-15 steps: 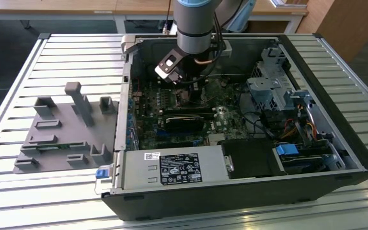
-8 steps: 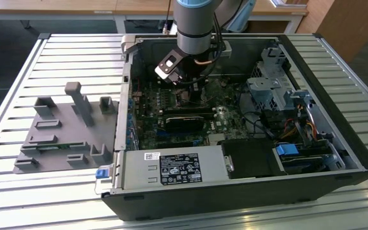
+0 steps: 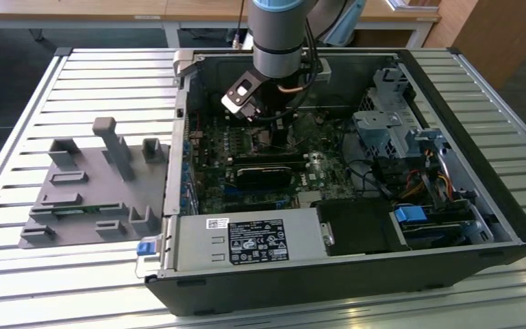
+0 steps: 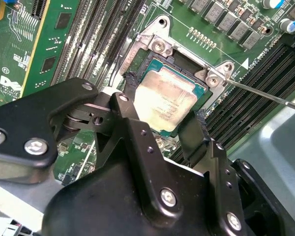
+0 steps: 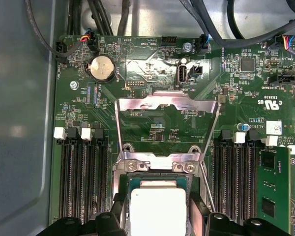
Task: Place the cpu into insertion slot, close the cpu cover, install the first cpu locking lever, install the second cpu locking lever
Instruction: 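Place the cpu into insertion slot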
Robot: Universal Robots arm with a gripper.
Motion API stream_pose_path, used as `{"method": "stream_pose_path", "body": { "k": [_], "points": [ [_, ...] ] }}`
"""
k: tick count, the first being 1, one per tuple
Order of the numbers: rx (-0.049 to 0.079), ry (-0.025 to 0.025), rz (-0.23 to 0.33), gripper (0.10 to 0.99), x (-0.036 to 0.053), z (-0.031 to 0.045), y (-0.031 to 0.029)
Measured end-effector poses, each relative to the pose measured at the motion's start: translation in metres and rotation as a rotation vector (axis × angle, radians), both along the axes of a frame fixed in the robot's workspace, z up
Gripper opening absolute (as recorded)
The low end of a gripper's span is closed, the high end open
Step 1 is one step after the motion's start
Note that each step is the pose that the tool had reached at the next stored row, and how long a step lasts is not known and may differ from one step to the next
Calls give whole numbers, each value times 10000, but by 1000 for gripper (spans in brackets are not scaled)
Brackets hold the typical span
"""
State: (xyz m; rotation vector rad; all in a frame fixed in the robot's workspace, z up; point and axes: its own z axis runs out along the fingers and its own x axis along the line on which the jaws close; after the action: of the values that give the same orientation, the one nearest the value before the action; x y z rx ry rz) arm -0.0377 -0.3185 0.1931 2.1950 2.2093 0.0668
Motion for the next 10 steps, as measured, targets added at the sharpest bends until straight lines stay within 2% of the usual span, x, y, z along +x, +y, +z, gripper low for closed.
{"method": "stream_pose_path", "body": {
  "k": [10],
  "points": [
    [3,1,-1,604,5,-2,0]
  ]
}}
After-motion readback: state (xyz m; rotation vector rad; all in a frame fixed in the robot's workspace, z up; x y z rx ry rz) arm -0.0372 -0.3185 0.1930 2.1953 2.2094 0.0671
